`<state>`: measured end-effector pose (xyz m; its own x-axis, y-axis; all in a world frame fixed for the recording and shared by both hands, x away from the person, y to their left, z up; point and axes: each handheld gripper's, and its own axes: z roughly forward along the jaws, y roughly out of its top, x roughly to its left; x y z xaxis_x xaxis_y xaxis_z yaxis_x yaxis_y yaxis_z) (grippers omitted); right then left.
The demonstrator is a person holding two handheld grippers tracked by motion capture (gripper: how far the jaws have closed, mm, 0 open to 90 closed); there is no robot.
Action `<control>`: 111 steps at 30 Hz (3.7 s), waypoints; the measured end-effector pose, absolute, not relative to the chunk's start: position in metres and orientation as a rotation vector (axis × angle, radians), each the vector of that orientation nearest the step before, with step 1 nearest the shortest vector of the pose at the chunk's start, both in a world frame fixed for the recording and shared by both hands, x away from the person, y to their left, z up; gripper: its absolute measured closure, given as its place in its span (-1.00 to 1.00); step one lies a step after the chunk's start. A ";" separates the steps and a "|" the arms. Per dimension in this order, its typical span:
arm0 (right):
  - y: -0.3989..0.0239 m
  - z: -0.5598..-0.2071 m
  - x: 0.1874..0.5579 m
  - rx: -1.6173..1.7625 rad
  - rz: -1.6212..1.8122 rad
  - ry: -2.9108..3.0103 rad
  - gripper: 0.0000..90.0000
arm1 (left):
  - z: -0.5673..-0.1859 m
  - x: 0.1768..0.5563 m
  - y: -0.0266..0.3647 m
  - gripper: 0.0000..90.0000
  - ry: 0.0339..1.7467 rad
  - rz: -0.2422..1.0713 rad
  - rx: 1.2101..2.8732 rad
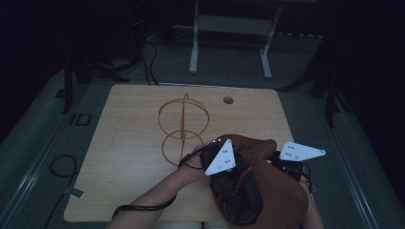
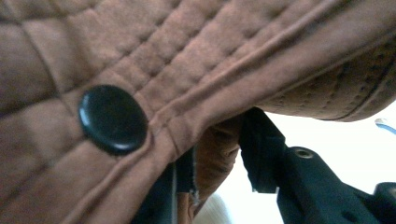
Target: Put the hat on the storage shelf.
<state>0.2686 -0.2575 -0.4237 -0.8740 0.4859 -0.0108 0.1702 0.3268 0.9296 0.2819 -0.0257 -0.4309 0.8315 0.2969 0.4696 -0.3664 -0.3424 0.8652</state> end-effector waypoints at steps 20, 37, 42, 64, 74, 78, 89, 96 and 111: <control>-0.280 -0.411 0.269 0.688 1.542 2.225 0.94 | -0.418 0.286 -0.017 0.07 0.062 0.635 1.871; -0.300 -0.388 0.288 0.814 1.586 2.065 0.95 | -0.405 0.272 0.027 0.01 0.210 0.635 1.928; -0.300 -0.377 0.295 0.823 1.603 2.015 0.95 | -0.407 0.264 0.049 -0.04 0.256 0.607 1.930; -0.281 -0.343 0.348 0.901 1.666 1.914 0.95 | -0.472 0.239 0.148 -0.77 0.499 0.566 1.913; -0.265 -0.339 0.367 0.931 1.678 1.922 0.95 | -0.526 0.233 0.180 -0.77 0.596 0.583 1.957; -0.255 -0.338 0.373 0.954 1.663 1.928 0.95 | -0.544 0.234 0.196 -0.76 0.692 0.558 1.987; -0.217 -0.328 0.392 0.926 1.680 1.926 0.95 | -0.569 0.240 0.251 -0.78 1.017 0.674 1.880; -0.182 -0.316 0.399 0.882 1.707 1.953 0.95 | -0.573 0.240 0.267 -0.78 1.112 0.707 1.835; -0.087 -0.322 0.407 0.714 1.697 2.272 0.94 | -0.576 0.240 0.275 -0.78 1.146 0.695 1.763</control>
